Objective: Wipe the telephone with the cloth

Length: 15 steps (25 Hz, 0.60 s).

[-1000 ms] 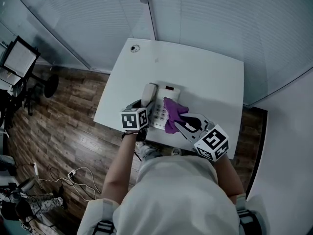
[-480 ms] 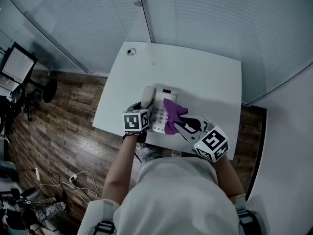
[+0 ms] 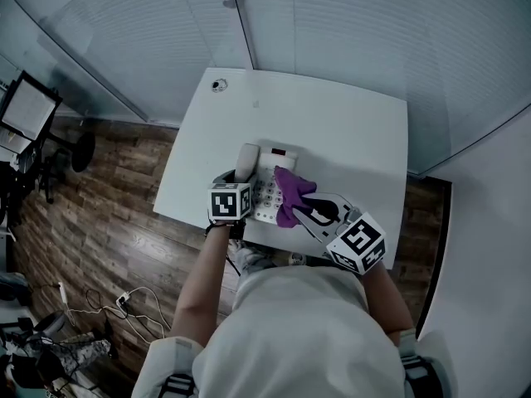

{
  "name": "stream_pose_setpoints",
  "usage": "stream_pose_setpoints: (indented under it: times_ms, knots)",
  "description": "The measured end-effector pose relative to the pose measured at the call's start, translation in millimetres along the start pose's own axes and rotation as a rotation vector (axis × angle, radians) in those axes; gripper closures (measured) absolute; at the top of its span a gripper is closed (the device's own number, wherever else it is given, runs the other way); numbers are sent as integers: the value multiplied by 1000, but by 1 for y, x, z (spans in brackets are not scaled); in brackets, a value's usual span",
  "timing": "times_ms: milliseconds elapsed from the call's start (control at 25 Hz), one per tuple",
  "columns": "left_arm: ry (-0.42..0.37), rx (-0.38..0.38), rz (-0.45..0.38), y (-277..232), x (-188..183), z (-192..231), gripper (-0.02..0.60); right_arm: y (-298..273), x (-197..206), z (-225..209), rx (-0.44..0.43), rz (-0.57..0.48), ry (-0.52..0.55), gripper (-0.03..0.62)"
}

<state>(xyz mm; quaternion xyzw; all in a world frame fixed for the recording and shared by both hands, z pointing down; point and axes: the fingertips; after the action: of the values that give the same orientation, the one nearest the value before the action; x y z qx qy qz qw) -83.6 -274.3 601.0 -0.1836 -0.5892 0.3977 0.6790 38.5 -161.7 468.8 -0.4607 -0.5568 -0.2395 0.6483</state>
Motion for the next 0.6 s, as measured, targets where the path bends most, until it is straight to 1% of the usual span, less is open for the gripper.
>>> stream_pose_setpoints:
  times_ms: [240, 360, 480, 600]
  knots:
    - [10, -2, -11, -1, -2, -1, 356, 5, 0, 1, -12, 1, 9, 513]
    - [3, 12, -11, -2, -2, -4, 352, 8, 1, 1, -13, 0, 17, 513]
    - [-5, 7, -21, 1, -1, -6, 295, 12, 0, 3, -6, -5, 25, 513]
    - [28, -14, -66, 8, -1, -5, 252, 17, -1, 5, 3, -13, 25, 513]
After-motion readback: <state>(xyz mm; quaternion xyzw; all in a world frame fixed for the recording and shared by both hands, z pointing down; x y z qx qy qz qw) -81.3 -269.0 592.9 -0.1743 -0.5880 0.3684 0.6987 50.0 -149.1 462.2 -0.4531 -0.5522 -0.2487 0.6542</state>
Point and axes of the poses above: the fingertips, and each gripper's own axes: y backward along the fingers, z to its left, x out of its underside, and after that the axes turned 9 degrees about y, right-handed
